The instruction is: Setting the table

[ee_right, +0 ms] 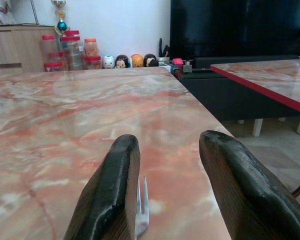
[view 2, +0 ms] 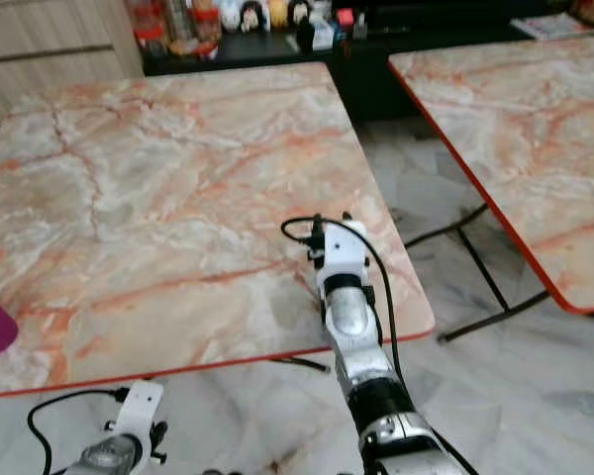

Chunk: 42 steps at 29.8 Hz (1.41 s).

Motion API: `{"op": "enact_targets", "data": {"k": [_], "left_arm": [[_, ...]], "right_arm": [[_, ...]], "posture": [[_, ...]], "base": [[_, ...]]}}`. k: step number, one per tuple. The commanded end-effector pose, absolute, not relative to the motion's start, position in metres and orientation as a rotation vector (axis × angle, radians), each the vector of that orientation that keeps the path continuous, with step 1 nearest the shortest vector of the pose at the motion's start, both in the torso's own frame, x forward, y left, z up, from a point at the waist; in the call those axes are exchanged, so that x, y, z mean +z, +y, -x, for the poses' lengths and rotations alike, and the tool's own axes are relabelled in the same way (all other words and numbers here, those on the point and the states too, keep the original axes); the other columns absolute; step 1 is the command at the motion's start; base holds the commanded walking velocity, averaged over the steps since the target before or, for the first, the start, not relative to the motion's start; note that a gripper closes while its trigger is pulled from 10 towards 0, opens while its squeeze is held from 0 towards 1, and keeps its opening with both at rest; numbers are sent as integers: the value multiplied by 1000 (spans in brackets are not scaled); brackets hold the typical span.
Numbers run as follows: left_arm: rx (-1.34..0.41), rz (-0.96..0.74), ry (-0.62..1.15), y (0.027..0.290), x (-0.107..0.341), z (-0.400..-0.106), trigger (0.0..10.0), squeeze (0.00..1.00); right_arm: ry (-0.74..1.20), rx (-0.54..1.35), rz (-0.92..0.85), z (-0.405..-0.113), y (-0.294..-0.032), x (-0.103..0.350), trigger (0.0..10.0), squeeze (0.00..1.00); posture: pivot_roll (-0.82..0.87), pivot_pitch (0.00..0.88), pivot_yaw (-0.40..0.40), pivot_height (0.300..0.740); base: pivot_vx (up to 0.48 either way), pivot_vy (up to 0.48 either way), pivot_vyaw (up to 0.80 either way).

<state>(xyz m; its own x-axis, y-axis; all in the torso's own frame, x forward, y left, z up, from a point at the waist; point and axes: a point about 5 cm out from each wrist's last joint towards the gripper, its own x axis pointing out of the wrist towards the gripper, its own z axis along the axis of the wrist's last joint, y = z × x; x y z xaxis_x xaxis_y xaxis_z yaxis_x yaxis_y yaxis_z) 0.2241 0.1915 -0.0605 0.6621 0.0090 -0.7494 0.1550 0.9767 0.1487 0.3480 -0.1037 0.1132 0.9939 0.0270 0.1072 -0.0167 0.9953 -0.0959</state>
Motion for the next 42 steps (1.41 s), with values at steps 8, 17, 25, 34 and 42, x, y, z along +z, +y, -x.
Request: {"op": "enact_targets", "data": {"k": [8, 17, 25, 34, 42], "left_arm": [[-67, -222, 871, 198, -64, -217, 10000, 0], [-70, -220, 871, 197, -64, -217, 10000, 0], [-68, -219, 870, 198, -63, -218, 10000, 0], [-67, -217, 868, 198, -63, -219, 10000, 0], [-73, -212, 877, 197, -64, -218, 10000, 0]], "right_arm": [[-1, -15, 52, -351, -107, 101, 10000, 0], [48, -57, 0, -358, -115, 103, 10000, 929], [106, -65, 19, -364, -116, 102, 10000, 0], [165, -41, 36, -369, -115, 101, 10000, 0], [175, -41, 39, -369, -112, 100, 10000, 0]], "posture": [[43, 112, 34, 740], [34, 114, 37, 740], [37, 112, 37, 740], [42, 112, 33, 740], [42, 112, 32, 740]], "base": [[0, 0, 0], [0, 0, 0], [0, 0, 0], [0, 0, 0], [0, 0, 0]]}}
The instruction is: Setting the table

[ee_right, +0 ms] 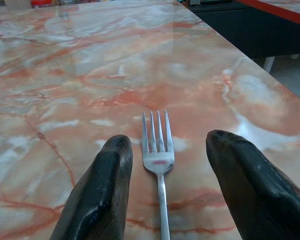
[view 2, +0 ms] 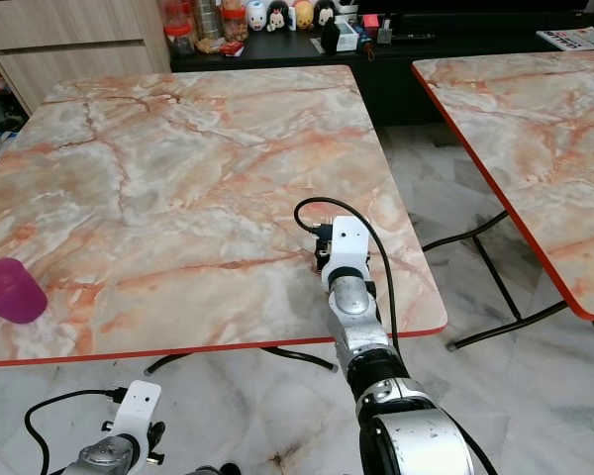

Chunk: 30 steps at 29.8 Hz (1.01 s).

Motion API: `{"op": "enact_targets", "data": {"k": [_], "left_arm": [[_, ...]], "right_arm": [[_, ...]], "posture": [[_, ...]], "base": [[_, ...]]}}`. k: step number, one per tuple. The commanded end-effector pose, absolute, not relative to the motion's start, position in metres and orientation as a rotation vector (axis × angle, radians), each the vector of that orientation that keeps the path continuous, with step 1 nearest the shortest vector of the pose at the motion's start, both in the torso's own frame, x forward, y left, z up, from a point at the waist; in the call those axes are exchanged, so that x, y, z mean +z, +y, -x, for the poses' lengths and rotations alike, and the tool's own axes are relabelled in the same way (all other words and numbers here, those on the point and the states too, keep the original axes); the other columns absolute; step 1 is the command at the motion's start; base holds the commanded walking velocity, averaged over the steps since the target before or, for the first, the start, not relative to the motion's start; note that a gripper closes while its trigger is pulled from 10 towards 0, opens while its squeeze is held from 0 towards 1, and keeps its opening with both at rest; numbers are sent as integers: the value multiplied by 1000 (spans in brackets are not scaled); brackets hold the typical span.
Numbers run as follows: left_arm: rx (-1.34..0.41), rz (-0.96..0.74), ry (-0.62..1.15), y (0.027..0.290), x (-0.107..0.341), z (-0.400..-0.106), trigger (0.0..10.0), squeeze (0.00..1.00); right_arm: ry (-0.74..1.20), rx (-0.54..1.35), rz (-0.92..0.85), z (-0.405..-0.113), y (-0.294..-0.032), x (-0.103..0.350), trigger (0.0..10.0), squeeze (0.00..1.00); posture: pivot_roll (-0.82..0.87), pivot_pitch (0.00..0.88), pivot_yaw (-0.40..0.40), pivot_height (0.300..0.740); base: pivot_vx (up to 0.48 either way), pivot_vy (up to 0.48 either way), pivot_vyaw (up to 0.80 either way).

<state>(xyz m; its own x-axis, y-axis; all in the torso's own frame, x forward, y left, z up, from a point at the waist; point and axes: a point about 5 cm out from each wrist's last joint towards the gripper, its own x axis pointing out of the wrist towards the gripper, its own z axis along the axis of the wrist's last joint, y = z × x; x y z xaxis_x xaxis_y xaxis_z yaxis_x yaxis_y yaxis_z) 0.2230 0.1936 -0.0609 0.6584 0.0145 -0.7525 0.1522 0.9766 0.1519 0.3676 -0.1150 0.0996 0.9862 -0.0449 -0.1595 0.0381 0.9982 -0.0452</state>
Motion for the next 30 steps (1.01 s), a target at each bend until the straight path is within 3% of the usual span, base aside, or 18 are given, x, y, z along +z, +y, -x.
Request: {"op": "enact_targets", "data": {"k": [1, 29, 30], "left_arm": [[-74, -211, 879, 197, -64, -217, 10000, 0], [-103, -233, 886, 194, -65, -216, 10000, 0], [-105, -232, 886, 194, -65, -217, 10000, 0]], "right_arm": [[182, -41, 38, -369, -111, 99, 10000, 0], [317, -9, 34, -358, -107, 73, 10000, 0], [322, -4, 37, -357, -106, 73, 3216, 0]], "posture": [[40, 114, 32, 740], [43, 115, 35, 740], [42, 116, 36, 740]], "base": [[0, 0, 0], [0, 0, 0], [0, 0, 0]]}}
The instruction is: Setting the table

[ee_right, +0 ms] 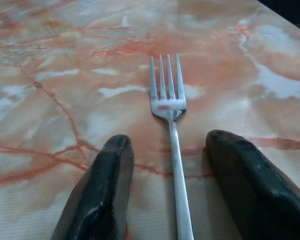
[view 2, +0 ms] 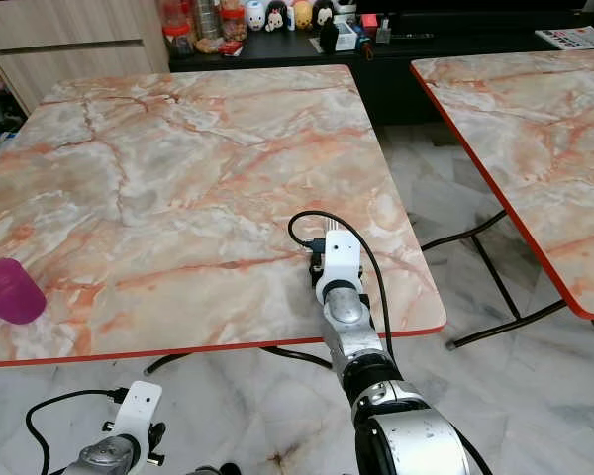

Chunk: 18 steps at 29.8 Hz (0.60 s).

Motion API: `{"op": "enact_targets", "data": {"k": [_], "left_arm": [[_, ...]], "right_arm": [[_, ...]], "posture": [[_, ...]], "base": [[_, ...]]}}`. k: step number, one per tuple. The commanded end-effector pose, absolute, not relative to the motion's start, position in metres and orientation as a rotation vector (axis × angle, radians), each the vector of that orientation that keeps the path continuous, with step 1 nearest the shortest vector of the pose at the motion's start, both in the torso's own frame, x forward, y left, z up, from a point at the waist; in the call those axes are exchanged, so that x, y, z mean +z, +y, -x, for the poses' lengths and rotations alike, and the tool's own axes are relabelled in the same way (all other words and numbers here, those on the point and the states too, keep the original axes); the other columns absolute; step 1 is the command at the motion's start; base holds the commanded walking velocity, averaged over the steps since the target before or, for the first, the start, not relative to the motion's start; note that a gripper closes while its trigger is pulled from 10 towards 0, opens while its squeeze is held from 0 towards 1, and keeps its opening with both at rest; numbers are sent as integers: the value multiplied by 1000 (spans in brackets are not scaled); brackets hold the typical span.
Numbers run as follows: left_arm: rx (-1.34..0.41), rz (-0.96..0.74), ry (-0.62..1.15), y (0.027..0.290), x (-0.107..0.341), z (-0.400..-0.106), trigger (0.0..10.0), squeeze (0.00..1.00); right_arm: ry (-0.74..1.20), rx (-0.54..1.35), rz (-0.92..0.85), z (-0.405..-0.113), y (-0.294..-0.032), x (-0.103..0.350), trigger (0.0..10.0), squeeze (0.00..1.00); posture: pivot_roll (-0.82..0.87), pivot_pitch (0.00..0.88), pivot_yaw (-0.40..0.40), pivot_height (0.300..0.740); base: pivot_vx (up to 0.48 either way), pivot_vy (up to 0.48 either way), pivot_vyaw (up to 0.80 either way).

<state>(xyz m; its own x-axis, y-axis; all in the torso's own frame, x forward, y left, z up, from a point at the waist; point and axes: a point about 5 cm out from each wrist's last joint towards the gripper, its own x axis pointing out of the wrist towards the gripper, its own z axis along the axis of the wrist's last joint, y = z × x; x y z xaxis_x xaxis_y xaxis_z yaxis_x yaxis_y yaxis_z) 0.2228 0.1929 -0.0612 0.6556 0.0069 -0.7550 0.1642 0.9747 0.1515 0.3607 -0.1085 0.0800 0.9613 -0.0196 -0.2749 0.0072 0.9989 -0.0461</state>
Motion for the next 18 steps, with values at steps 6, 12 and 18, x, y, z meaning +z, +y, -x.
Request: {"op": "enact_targets", "data": {"k": [6, 12, 18], "left_arm": [[-112, -229, 889, 193, -65, -217, 10000, 0], [-125, -219, 897, 191, -66, -215, 10000, 0], [-125, -222, 898, 191, -67, -215, 10000, 0]], "right_arm": [[334, -2, 43, -356, -106, 71, 0, 0], [337, 3, 49, -356, -105, 70, 0, 0], [335, 11, 50, -357, -105, 71, 0, 0]], "posture": [[42, 116, 35, 740], [44, 114, 35, 740], [44, 113, 34, 740]], "base": [[0, 0, 0], [0, 0, 0], [0, 0, 0]]}}
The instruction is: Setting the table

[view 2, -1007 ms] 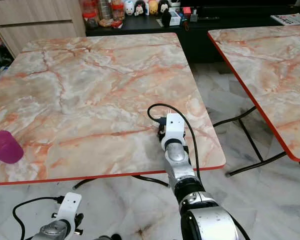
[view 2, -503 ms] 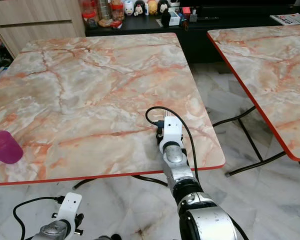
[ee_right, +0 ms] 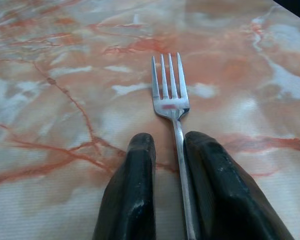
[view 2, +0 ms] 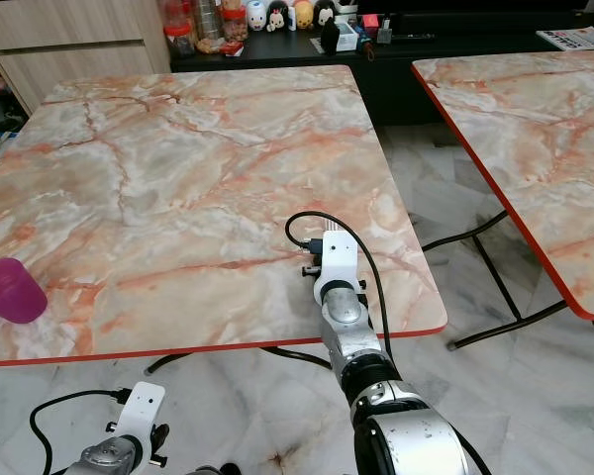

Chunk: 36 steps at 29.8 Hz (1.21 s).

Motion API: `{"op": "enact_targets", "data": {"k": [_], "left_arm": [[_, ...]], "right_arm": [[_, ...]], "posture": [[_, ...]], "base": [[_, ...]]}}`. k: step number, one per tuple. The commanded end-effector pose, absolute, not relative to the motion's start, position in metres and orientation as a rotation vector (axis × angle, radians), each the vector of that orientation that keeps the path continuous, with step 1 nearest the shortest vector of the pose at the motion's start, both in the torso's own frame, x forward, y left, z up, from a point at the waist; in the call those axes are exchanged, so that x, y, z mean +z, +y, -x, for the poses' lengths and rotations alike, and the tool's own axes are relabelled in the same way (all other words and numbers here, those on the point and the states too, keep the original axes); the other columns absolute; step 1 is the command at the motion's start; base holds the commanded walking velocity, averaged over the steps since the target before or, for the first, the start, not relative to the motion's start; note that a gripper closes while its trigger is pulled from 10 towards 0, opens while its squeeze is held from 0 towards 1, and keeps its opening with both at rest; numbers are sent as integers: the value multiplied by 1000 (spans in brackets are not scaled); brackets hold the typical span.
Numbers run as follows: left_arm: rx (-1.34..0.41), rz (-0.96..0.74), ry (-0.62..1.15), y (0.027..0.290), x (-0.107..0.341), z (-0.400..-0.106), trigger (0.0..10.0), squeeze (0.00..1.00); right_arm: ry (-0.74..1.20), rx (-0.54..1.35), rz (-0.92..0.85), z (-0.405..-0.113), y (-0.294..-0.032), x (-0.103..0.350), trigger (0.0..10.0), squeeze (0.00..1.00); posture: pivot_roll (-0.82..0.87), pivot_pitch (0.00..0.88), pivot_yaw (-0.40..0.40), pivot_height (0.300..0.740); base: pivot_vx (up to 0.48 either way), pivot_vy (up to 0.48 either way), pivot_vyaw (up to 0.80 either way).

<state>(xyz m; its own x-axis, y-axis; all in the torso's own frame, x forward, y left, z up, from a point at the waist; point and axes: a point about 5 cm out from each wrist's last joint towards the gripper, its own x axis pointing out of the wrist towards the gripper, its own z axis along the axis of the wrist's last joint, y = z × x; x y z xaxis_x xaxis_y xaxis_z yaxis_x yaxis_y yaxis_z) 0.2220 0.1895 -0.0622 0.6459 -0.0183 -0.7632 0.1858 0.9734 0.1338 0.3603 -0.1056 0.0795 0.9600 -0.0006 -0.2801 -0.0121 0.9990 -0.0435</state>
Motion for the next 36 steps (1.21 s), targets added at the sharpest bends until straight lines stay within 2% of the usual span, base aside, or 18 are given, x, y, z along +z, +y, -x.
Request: {"op": "enact_targets", "data": {"k": [1, 12, 20, 21, 22, 23, 29, 36], "left_arm": [[-125, -222, 898, 191, -67, -215, 10000, 0], [-123, -224, 905, 194, -67, -213, 10000, 0], [-99, -228, 891, 196, -67, -214, 10000, 0], [-98, -227, 890, 196, -66, -214, 10000, 0], [-98, -227, 890, 195, -66, -214, 10000, 0], [-96, -233, 884, 195, -66, -214, 10000, 0], [-83, -217, 856, 191, -64, -219, 10000, 0], [-95, -245, 850, 185, -64, -220, 10000, 0]], "right_arm": [[335, 11, 50, -357, -105, 71, 0, 0], [338, 14, 41, -355, -103, 70, 0, 0], [229, 54, 8, -361, -96, 87, 0, 0], [197, 49, 45, -363, -97, 92, 3569, 0], [177, 45, 73, -364, -97, 95, 3569, 0], [116, 48, 104, -367, -98, 104, 10000, 0], [-53, 58, 101, -374, -99, 135, 10000, 0], [-122, 78, 119, -375, -97, 147, 10000, 0]], "posture": [[44, 113, 34, 740], [41, 118, 42, 740], [38, 73, 33, 740], [35, 68, 32, 740], [35, 68, 32, 740], [29, 61, 26, 740], [23, 51, 13, 740], [15, 36, 1, 740]], "base": [[0, 0, 0], [0, 0, 0], [0, 0, 0], [0, 0, 0], [0, 0, 0], [0, 0, 0], [0, 0, 0], [0, -90, 0]]}}
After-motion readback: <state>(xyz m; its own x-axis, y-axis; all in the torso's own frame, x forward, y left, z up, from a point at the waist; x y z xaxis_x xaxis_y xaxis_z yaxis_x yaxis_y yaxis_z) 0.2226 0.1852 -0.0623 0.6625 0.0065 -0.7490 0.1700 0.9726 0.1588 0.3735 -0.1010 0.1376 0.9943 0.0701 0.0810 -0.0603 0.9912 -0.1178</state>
